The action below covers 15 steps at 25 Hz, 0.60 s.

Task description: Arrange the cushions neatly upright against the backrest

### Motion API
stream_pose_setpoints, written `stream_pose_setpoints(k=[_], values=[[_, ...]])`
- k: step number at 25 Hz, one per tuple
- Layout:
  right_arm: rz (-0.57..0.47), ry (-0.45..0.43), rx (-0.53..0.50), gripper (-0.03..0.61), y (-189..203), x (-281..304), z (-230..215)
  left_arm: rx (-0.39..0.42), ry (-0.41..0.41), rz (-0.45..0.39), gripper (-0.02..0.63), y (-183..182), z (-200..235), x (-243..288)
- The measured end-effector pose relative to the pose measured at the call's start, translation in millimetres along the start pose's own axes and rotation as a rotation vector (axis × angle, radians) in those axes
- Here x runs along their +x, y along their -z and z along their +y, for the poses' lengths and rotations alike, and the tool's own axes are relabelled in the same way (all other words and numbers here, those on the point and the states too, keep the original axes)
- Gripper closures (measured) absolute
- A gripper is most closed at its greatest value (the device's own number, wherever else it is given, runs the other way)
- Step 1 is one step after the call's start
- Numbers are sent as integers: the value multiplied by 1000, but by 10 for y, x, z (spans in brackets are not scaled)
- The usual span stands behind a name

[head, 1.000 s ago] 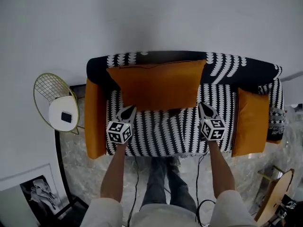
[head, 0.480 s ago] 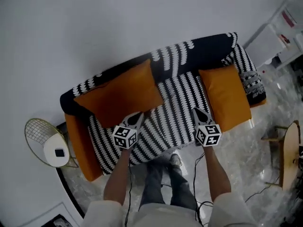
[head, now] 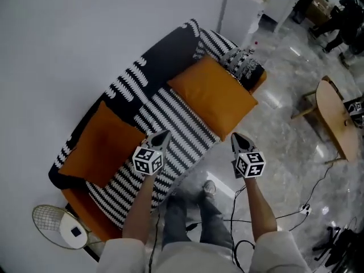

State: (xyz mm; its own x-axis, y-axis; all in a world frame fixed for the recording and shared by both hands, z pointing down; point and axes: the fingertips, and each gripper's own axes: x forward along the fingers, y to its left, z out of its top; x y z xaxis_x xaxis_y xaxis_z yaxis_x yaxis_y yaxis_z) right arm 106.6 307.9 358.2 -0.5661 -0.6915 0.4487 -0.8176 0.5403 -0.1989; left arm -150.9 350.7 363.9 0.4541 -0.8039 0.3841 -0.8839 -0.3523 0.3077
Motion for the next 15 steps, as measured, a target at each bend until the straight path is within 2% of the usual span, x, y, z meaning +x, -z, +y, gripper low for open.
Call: stream_pose_setpoints(k=[3, 6, 10, 15], values=[[-11, 57, 51, 551, 125, -341, -504, 43, 54, 23, 584, -33, -469, 371], [-14, 82, 77, 551, 255, -567, -813, 71, 82, 46, 584, -18, -805, 627], [-3, 79, 80, 551, 340, -751, -1146, 80, 90, 66, 584, 0, -1160, 926], [-1, 69, 90, 551, 324, -841, -1365, 91, 74, 42, 584, -160, -1430, 1045]])
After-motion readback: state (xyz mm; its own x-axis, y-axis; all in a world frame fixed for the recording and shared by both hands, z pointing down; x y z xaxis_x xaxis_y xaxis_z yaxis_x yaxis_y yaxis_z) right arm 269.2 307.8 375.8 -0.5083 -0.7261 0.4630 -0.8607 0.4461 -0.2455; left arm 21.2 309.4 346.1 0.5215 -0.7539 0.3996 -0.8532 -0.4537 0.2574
